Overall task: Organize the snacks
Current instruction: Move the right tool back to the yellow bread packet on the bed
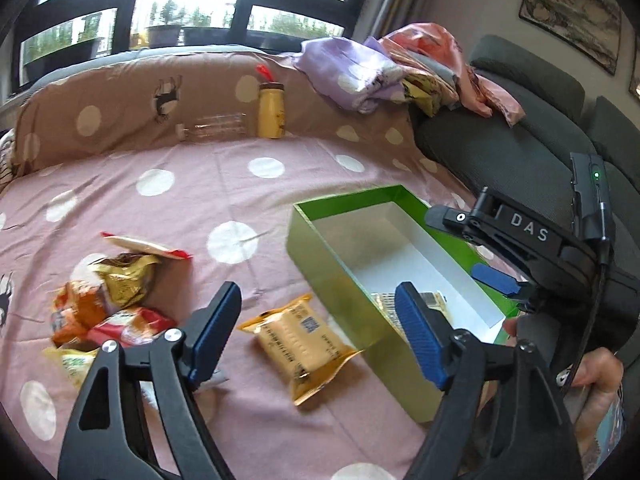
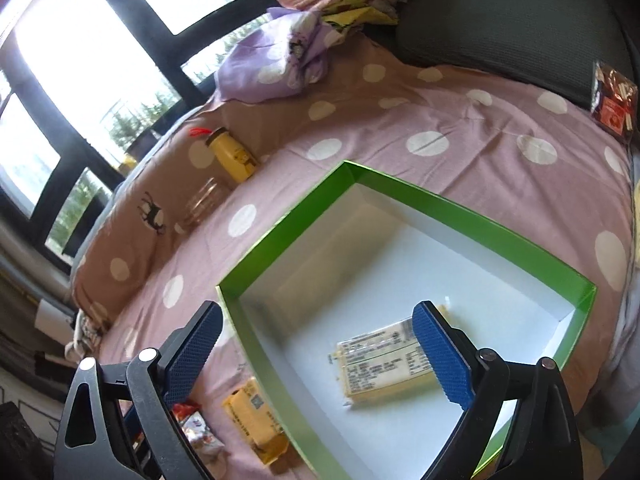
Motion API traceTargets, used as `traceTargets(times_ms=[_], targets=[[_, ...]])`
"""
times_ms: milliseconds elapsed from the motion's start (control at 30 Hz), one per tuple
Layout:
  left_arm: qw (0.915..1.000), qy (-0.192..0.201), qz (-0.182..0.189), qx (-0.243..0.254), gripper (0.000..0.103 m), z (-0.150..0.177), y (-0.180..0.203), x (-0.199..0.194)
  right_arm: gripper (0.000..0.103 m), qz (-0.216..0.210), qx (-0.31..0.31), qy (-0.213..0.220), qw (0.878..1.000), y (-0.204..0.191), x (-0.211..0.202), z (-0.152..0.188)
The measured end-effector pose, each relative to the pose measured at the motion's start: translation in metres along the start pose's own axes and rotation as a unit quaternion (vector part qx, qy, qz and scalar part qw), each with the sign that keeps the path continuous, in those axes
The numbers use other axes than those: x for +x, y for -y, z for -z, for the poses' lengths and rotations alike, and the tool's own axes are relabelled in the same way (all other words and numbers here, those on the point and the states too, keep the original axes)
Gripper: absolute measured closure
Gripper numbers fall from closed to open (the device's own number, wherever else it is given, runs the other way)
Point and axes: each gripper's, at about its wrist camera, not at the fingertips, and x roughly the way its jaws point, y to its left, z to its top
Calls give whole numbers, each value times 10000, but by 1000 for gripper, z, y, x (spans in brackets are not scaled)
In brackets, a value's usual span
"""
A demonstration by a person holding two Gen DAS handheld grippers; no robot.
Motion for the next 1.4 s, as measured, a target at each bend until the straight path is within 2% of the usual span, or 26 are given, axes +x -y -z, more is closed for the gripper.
traceTargets(times_ms=[200, 300, 400, 567, 633, 767, 1033, 1167, 1267, 1400], targets=[[9929, 198, -1002, -606, 16, 18, -57, -41, 1, -331, -792, -63, 9963, -55, 0, 22], [9896, 269, -1137, -845, 16, 35, -87, -55, 1, -470, -1128, -194, 9923, -77, 11, 36], [9839, 187, -1279, -1231, 16, 50, -116, -57, 1, -642, -1392, -558, 9866, -93, 29, 52], [9720, 79, -1822, -1483, 16, 63, -147, -56, 1, -637, -1866, -739, 9776, -116, 38, 73], [9677, 37, -1935, -1615, 16, 68, -159, -55, 1, -630, -1977, -826, 9747, -122, 41, 78], [9649, -122, -1962, -1742, 16, 73, -170, -50, 1, -513, -2046, -1056, 9718, -124, 51, 85], [9645, -234, -1978, -1733, 16, 75, -173, -48, 1, 72, -2132, -1344, 9677, -112, 74, 94], [9625, -293, -2006, -1803, 16, 75, -175, -48, 4, 511, -2132, -1454, 9648, -103, 88, 97], [9625, -320, -1969, -1837, 16, 75, -178, -48, 9, 610, -2205, -1601, 9602, -102, 98, 102], [9627, -319, -1931, -1867, 16, 76, -178, -49, 9, 902, -2497, -1459, 9530, -106, 103, 108]])
